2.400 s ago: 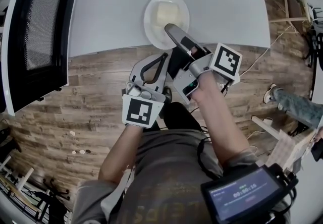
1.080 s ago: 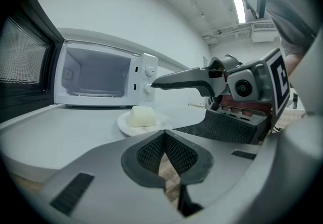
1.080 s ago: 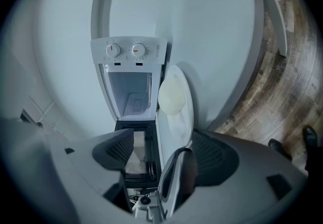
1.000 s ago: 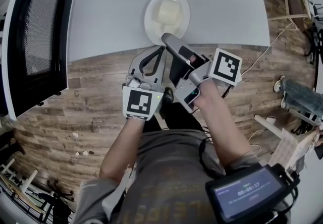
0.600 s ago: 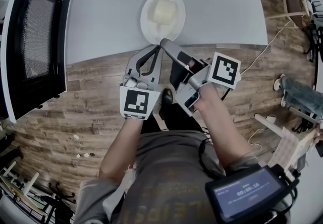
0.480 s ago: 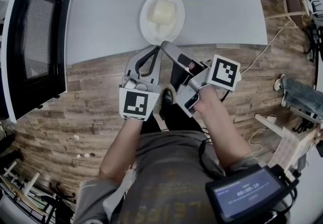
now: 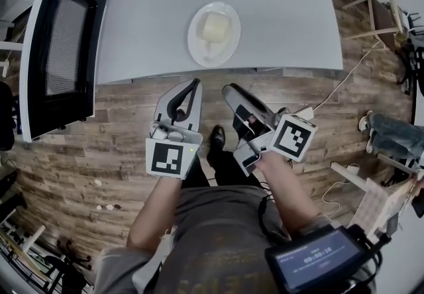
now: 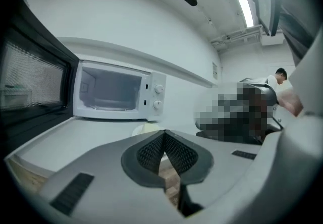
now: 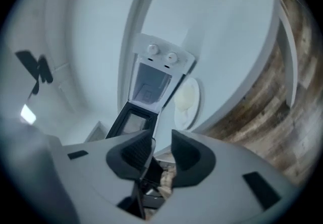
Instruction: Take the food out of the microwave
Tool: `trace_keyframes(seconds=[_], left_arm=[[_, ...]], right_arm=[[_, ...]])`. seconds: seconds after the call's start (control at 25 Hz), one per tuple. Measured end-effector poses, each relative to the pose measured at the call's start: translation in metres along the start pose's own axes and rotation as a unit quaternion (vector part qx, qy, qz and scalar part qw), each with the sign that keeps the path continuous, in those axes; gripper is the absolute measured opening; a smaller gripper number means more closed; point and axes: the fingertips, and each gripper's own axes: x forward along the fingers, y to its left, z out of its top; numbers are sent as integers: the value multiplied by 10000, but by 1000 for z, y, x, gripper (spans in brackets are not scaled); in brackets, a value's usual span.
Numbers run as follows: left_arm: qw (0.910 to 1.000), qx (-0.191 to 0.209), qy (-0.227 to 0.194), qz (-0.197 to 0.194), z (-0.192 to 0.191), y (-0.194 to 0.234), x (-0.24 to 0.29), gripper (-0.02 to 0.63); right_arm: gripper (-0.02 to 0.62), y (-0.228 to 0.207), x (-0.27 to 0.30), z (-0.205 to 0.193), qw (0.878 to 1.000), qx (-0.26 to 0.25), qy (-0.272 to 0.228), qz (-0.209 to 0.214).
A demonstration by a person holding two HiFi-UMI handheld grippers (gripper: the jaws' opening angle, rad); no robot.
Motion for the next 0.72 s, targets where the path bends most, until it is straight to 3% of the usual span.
trace_keyframes(seconds=[0.08, 0.12, 0.2, 0.32, 0.4, 0.6, 0.72], left_arm=[[9999, -36, -85, 116, 16, -3, -11, 8], [9997, -71, -137, 167, 25, -5, -17, 8], [9992, -158, -273, 240, 42, -8, -27, 8], [9980, -217, -472, 374, 69, -7, -39, 8], [9970, -123, -585, 483, 85, -10, -51, 8], [9924, 224, -909, 799, 128, -25, -99, 8], [9913, 149, -937, 914, 135, -22, -105, 8]], right_arm=[[37, 17, -11, 6, 9943, -1041, -156, -180], [30, 27, -15, 9, 9868, -1581, -249, -257], [18, 50, -22, 15, 9622, -2655, -493, -353], [14, 81, -26, 19, 9141, -3948, -828, -411], [14, 100, -30, 16, 8905, -4435, -930, -394], [14, 151, -47, -5, 8468, -5179, -1136, -417], [14, 164, -43, -5, 8271, -5462, -1261, -407]])
